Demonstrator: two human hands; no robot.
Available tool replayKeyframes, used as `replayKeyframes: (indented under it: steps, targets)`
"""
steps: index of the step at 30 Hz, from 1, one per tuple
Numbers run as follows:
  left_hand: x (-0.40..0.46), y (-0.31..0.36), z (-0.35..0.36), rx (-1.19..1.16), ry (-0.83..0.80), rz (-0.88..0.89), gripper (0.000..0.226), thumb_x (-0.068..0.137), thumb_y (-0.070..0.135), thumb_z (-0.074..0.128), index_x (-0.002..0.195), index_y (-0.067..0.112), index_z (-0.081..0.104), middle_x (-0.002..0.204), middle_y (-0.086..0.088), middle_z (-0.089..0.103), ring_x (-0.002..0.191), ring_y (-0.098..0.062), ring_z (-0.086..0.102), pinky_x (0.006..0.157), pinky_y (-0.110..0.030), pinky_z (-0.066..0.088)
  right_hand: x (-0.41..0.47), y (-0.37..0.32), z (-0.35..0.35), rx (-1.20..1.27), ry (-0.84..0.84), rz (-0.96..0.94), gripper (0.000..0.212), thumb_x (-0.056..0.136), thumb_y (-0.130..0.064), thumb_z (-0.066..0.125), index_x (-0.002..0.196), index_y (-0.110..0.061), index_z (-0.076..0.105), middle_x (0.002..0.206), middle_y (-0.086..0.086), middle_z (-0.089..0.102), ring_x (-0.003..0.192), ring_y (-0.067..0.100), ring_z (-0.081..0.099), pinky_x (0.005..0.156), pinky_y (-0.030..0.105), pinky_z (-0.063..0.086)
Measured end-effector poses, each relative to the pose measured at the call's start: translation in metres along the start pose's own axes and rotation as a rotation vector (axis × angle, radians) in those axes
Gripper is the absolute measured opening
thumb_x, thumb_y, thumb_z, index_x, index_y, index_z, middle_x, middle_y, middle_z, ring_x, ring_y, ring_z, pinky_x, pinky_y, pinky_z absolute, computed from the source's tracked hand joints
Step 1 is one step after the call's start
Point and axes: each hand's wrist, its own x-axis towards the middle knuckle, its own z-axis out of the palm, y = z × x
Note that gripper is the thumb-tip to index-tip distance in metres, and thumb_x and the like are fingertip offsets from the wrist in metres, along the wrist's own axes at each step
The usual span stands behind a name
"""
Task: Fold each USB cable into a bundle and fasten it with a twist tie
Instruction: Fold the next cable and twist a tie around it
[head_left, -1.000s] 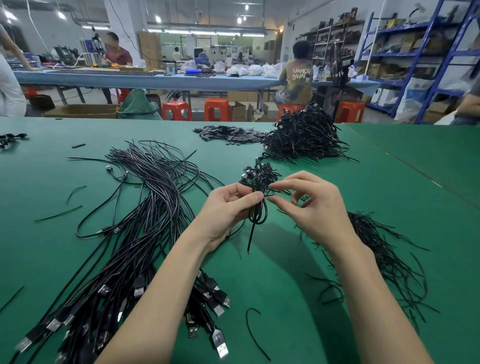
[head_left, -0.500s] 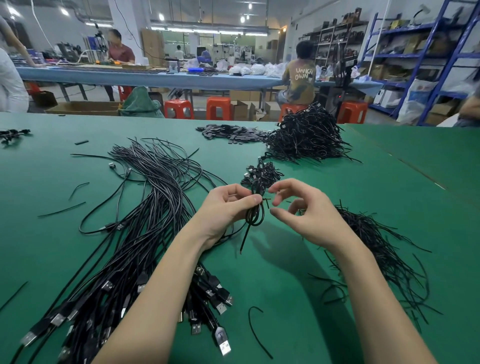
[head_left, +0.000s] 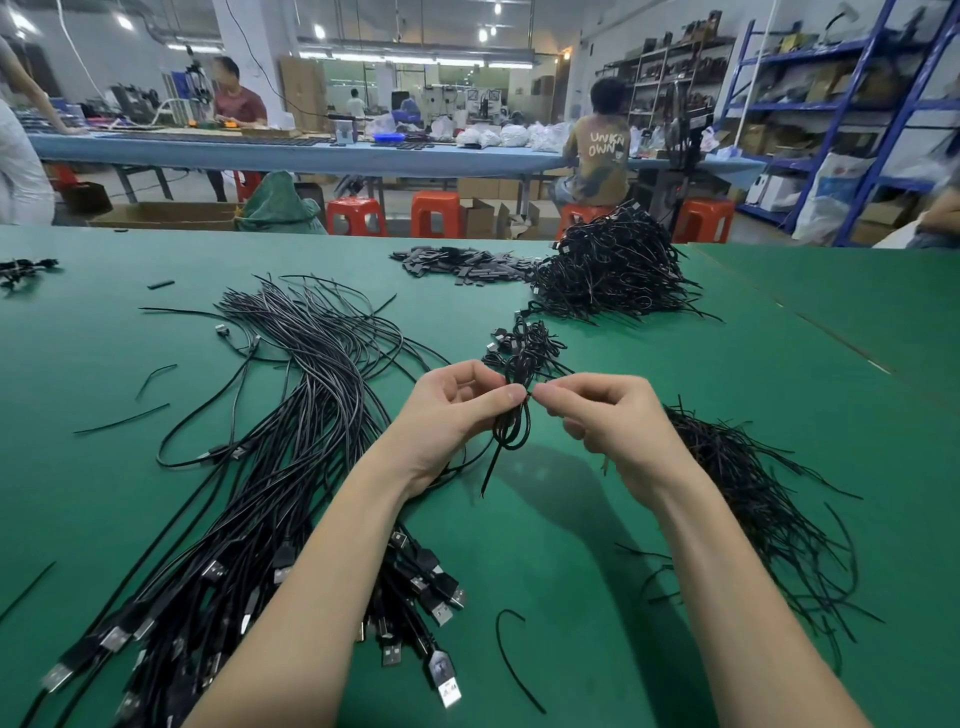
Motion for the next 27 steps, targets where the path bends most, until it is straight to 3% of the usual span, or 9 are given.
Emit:
replayKeyframes:
  steps: [2, 4, 7, 10, 13, 17, 23, 27]
  targets:
    - [0.001, -0.002, 0.0, 0.049, -0.001, 0.037, 0.014, 0.068, 0.022, 0.083, 0.069, 0.022, 0.069, 0.08, -0.005, 0.066, 0.072, -0.014, 0.06, 0.075, -0.02, 0.053, 0.0, 0.0, 0.004, 0.307, -0.061, 0.313, 0.012, 0.068, -0.029, 0.085, 0.062, -0.021, 0.078, 0.065, -0.007, 0.06, 0.047, 0.004, 0.04, 0.039, 0.013, 0.023]
    - [0.001, -0.004, -0.001, 0.055, 0.027, 0.019, 0.015, 0.07, 0.02, 0.083, 0.071, 0.021, 0.068, 0.078, -0.004, 0.066, 0.071, -0.013, 0.059, 0.074, -0.02, 0.052, 0.002, 0.004, 0.006, 0.26, -0.033, 0.33, 0.011, 0.073, -0.029, 0.085, 0.066, -0.022, 0.08, 0.067, -0.008, 0.063, 0.046, 0.004, 0.043, 0.04, 0.013, 0.025]
    - [0.001, -0.007, -0.004, 0.004, 0.062, -0.028, 0.021, 0.068, 0.021, 0.082, 0.077, 0.012, 0.065, 0.075, -0.005, 0.066, 0.067, -0.014, 0.06, 0.069, -0.02, 0.053, 0.0, 0.009, 0.007, -0.089, 0.091, -0.102, 0.01, 0.079, -0.026, 0.086, 0.085, -0.028, 0.079, 0.078, -0.009, 0.071, 0.055, 0.009, 0.052, 0.051, 0.013, 0.039]
    - [0.001, -0.007, -0.005, -0.051, 0.064, -0.043, 0.024, 0.066, 0.022, 0.081, 0.078, 0.011, 0.065, 0.073, -0.005, 0.067, 0.064, -0.014, 0.061, 0.066, -0.021, 0.053, 0.001, 0.014, 0.004, -0.366, 0.151, -0.486, 0.024, 0.08, -0.022, 0.085, 0.098, -0.034, 0.073, 0.095, -0.016, 0.071, 0.064, 0.009, 0.062, 0.06, 0.008, 0.04]
    - [0.001, -0.006, -0.005, -0.051, 0.049, -0.06, 0.022, 0.068, 0.022, 0.081, 0.079, 0.012, 0.065, 0.074, -0.004, 0.066, 0.064, -0.013, 0.061, 0.067, -0.022, 0.053, 0.001, 0.014, 0.001, -0.557, 0.168, -0.6, 0.019, 0.081, -0.03, 0.084, 0.097, -0.038, 0.076, 0.1, -0.021, 0.069, 0.066, 0.012, 0.064, 0.059, 0.016, 0.041]
    - [0.0, -0.006, -0.006, -0.059, 0.03, -0.064, 0.022, 0.07, 0.019, 0.079, 0.081, 0.009, 0.064, 0.073, -0.004, 0.067, 0.064, -0.013, 0.062, 0.066, -0.02, 0.053, -0.002, 0.016, 0.003, -0.601, 0.216, -0.635, 0.015, 0.081, -0.045, 0.08, 0.096, -0.044, 0.078, 0.098, -0.028, 0.07, 0.06, 0.008, 0.063, 0.053, 0.028, 0.05]
    - [0.0, -0.007, -0.011, -0.014, 0.004, -0.032, 0.016, 0.071, 0.02, 0.084, 0.073, 0.019, 0.068, 0.075, -0.003, 0.067, 0.064, -0.01, 0.061, 0.064, -0.016, 0.051, -0.001, 0.018, 0.002, -0.624, 0.17, -0.548, 0.002, 0.086, -0.038, 0.08, 0.084, -0.037, 0.08, 0.081, -0.024, 0.072, 0.055, 0.007, 0.06, 0.056, 0.03, 0.049]
    - [0.0, -0.006, -0.021, 0.197, -0.021, 0.091, 0.014, 0.075, 0.025, 0.084, 0.072, 0.026, 0.07, 0.076, 0.001, 0.068, 0.07, -0.01, 0.06, 0.07, -0.016, 0.049, 0.001, 0.012, 0.001, -0.251, -0.059, -0.173, 0.009, 0.087, -0.023, 0.079, 0.079, -0.022, 0.082, 0.07, -0.006, 0.074, 0.051, 0.007, 0.058, 0.051, 0.016, 0.041]
